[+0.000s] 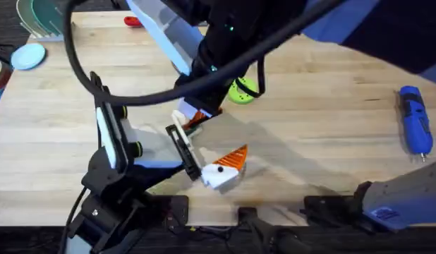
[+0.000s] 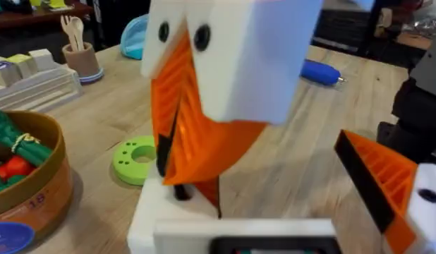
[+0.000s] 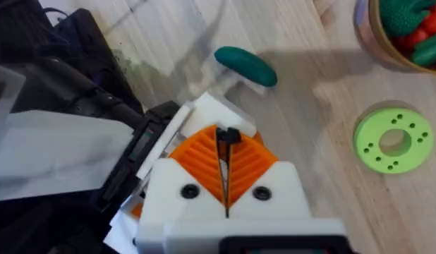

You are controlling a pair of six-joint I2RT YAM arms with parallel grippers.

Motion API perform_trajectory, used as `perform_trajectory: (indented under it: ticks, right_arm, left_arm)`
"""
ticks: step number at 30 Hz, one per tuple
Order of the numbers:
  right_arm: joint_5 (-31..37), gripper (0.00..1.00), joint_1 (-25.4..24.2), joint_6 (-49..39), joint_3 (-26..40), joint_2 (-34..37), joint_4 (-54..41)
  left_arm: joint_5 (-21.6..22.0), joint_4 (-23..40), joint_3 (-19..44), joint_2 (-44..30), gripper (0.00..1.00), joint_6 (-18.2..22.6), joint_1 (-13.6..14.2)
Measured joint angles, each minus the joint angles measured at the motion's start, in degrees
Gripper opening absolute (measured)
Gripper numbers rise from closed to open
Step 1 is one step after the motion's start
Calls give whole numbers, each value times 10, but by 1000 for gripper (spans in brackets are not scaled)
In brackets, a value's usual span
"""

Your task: Pick up the gripper from the table and insert it into the empty holder that is missing its gripper. Then pick up a screw, insert it into the mounting hole, and use the screwdriver to tighten it. Finally, clean up the table by picking up the vegetable and placing it into the bucket.

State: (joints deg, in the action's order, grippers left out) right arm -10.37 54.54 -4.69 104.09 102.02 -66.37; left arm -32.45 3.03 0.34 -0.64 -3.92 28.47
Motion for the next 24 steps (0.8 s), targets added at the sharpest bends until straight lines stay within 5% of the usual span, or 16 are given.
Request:
perform_trajectory:
  ticks: [6,17,24]
  right_arm:
    - [0,14,0,0,0,0,-1]
    - [11,975,-4,3,0,0,-11]
    - [12,993,-10,4,0,-8,-14]
  left_arm:
    - [-1,0,0,0,993,0,0]
    - [-6,0,0,0,993,0,0]
    - [-7,0,0,0,993,1,0]
